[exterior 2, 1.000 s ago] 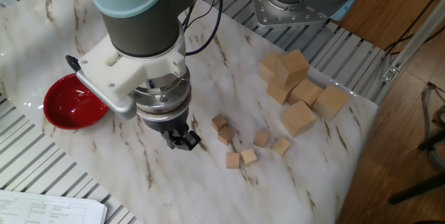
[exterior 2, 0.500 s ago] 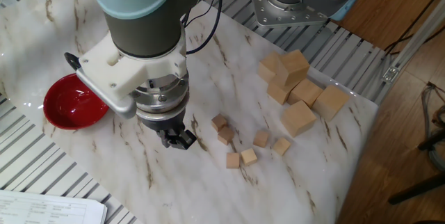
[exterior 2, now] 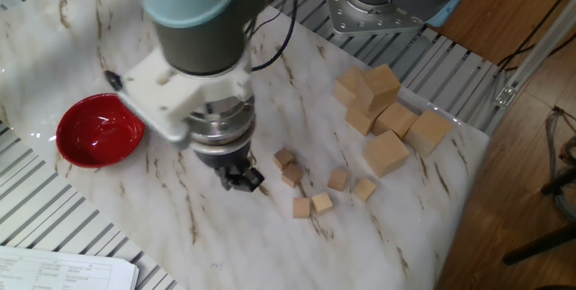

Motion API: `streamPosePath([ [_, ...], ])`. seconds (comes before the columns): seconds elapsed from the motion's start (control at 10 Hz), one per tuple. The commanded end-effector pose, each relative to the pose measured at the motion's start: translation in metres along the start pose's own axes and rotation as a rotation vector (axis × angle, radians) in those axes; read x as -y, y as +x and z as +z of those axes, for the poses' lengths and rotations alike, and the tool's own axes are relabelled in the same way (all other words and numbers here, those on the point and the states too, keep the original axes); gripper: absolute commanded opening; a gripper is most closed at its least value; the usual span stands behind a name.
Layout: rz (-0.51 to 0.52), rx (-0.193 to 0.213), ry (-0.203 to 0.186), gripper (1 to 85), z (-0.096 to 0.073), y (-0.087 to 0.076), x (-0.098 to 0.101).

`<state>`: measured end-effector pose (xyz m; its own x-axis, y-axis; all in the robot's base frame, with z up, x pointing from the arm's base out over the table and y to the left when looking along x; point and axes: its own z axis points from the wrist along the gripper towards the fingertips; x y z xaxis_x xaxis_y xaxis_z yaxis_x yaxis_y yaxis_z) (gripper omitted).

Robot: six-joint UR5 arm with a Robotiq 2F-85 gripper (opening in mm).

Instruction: Stack the blocks into a pyramid shape

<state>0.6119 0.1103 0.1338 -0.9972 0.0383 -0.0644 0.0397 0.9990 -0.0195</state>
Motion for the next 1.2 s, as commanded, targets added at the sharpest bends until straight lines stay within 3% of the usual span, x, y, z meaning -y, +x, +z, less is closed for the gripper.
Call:
streamPosePath([
  [0.0, -0.016, 0.008, -0.005, 1.0, 0.000, 0.033, -0.001],
  [0.1, 0.003, -0.003, -0.047, 1.0, 0.000, 0.042, -0.012],
  [0.2, 0.017, 0.002, -0.066, 1.0, 0.003, 0.048, -0.020],
  [0.4, 0.000, 0.033, -0.037, 1.0, 0.014, 0.047, -0.014],
  [0.7, -0.019, 0.054, -0.069, 1.0, 0.022, 0.057, -0.014],
  [0.9, -0.041, 0.081, -0.053, 1.0, 0.028, 0.065, -0.009],
  [1.1, -0.050, 0.088, -0.071, 1.0, 0.032, 0.072, -0.010],
])
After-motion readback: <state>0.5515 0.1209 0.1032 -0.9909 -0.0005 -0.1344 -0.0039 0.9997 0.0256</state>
